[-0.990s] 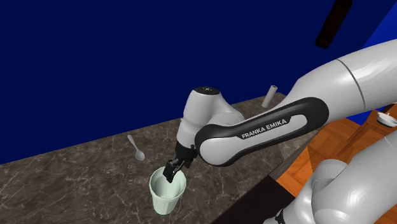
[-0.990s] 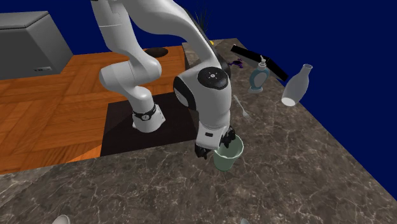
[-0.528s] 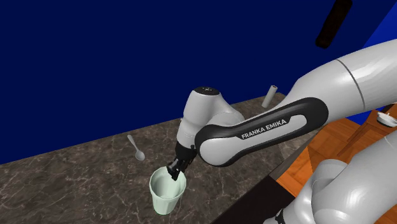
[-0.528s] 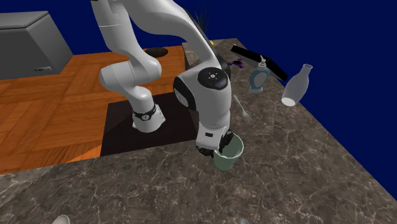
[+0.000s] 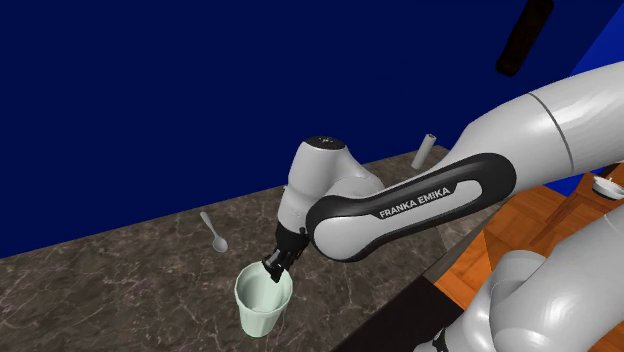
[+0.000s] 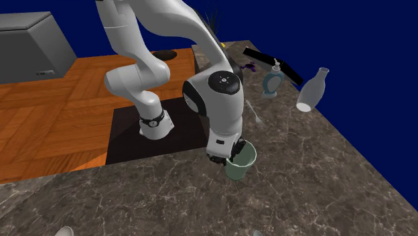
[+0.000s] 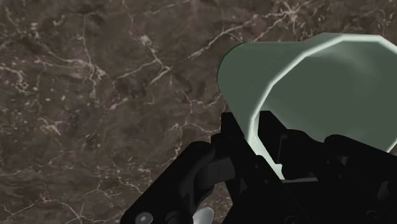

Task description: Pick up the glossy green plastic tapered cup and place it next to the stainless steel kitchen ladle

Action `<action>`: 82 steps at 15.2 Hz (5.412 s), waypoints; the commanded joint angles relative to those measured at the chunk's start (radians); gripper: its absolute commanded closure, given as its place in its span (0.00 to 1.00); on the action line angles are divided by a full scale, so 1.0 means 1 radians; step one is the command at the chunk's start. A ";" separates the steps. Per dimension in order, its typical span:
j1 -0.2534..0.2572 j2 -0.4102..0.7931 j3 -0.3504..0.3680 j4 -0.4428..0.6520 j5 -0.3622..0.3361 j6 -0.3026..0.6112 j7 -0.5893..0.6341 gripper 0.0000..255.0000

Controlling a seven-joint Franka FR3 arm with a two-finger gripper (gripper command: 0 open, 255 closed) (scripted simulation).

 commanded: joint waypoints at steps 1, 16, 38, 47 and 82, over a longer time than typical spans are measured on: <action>0.001 -0.011 -0.002 0.004 0.002 -0.016 -0.001 1.00; 0.002 -0.143 -0.029 0.104 0.011 -0.246 -0.002 1.00; -0.005 -0.225 -0.067 0.333 -0.006 -0.556 0.018 1.00; -0.029 -0.316 -0.148 0.309 -0.017 -0.636 -0.073 1.00; -0.294 -0.327 -0.876 0.369 -0.360 -0.760 -0.924 1.00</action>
